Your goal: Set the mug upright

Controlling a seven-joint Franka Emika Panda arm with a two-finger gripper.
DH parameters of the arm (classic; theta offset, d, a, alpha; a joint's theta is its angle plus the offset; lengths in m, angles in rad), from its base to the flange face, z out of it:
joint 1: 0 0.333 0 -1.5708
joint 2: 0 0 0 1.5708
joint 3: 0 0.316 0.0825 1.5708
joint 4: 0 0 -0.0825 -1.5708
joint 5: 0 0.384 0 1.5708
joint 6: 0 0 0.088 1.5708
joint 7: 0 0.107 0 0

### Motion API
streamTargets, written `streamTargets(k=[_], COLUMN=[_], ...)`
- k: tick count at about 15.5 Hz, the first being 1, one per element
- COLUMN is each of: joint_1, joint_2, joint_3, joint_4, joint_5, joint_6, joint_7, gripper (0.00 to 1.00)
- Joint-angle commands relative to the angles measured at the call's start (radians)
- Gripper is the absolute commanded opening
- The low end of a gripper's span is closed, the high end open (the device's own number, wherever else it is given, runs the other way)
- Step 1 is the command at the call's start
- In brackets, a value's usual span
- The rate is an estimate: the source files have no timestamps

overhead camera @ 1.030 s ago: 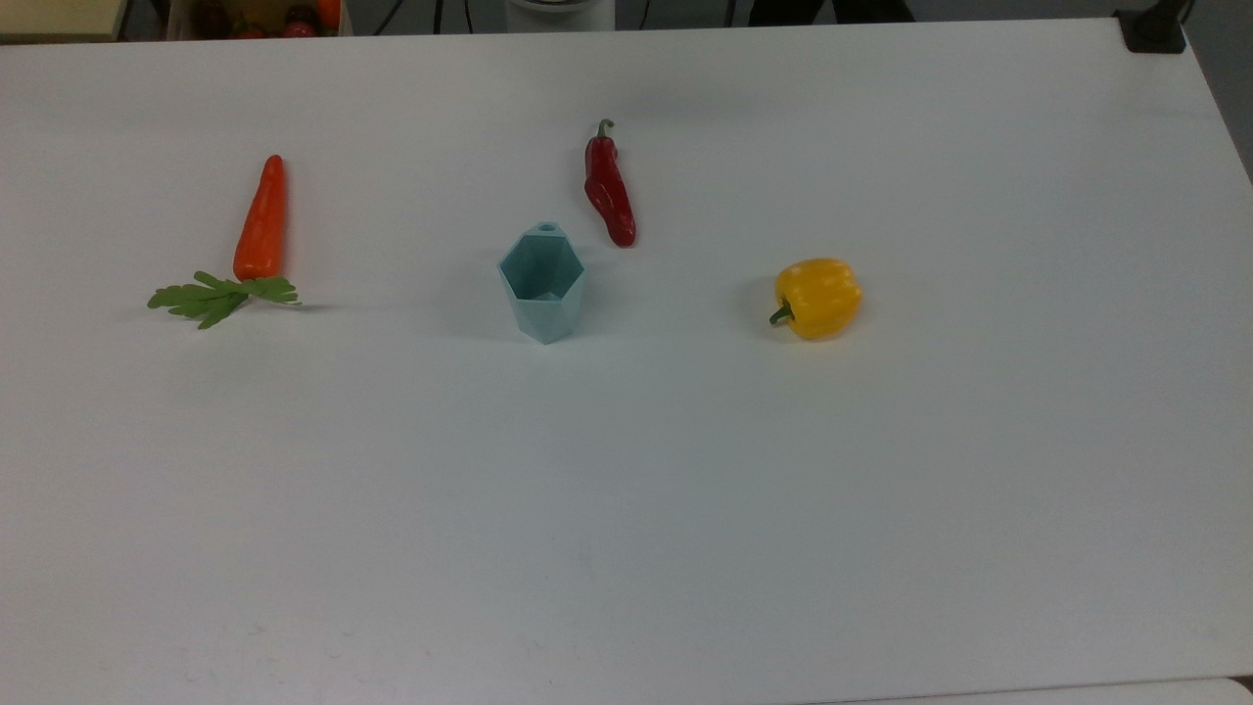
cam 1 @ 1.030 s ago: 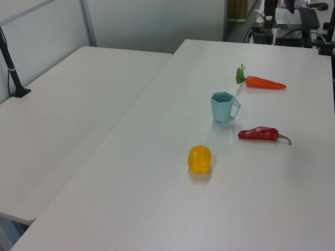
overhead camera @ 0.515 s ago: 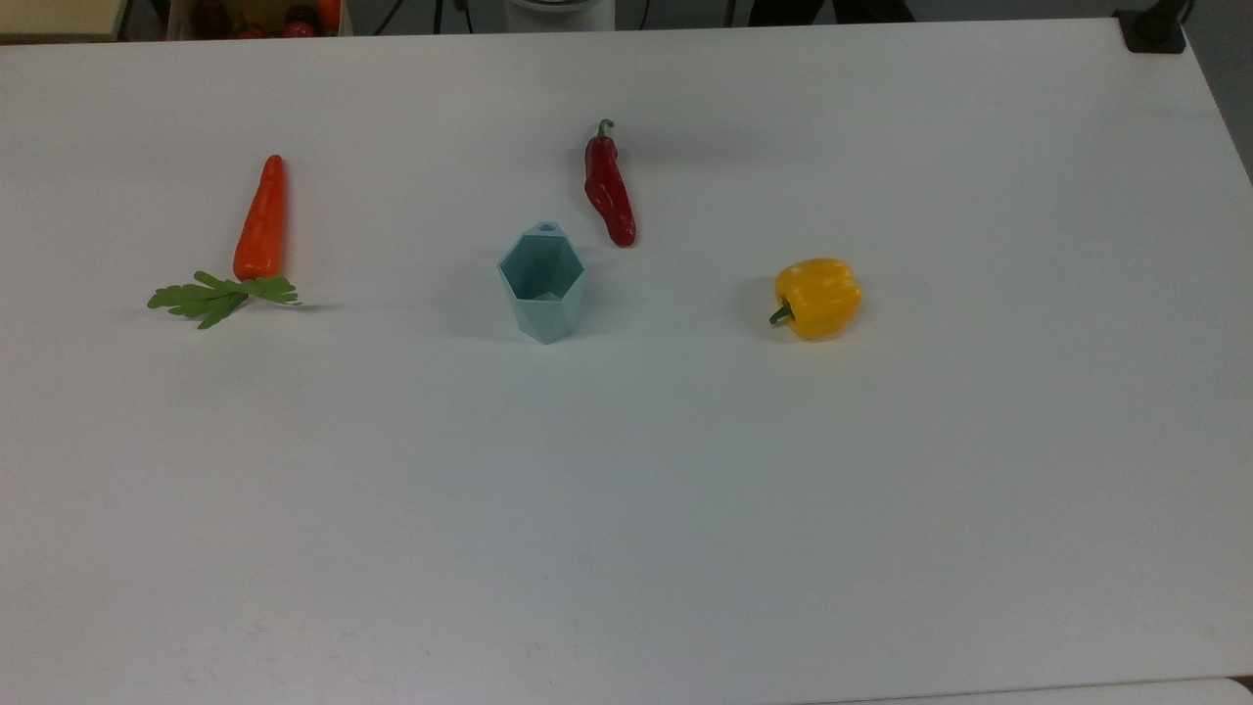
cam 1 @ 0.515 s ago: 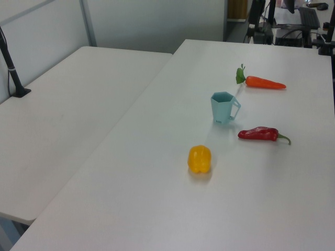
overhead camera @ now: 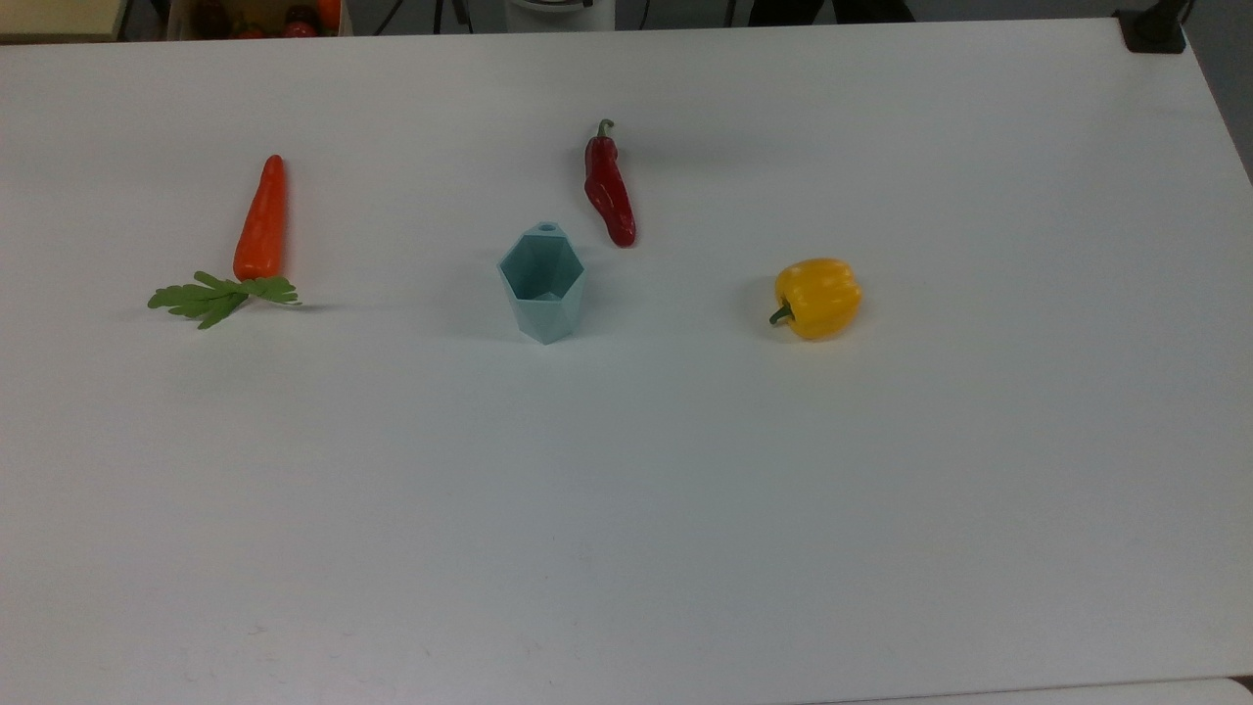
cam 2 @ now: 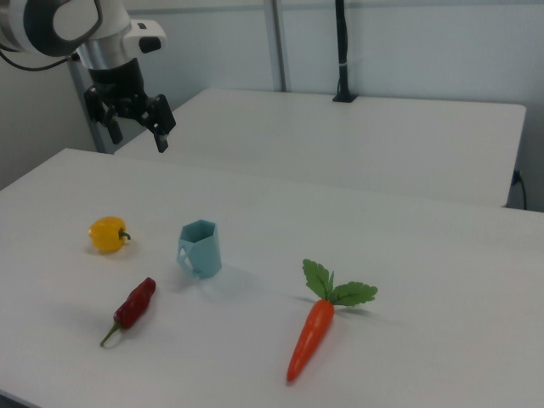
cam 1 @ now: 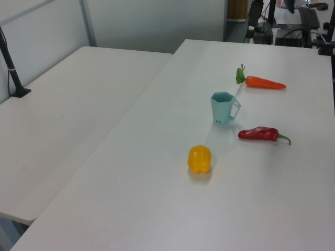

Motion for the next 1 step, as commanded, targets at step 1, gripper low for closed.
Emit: streamTargets(k=[1], joint_1=[0.022], joint_2=[-0.033], joint_3=[-0.014], joint_4=[-0.041], joint_5=[0.000], joint_6=[0.015], joint_7=[-0.008], gripper=[1.00])
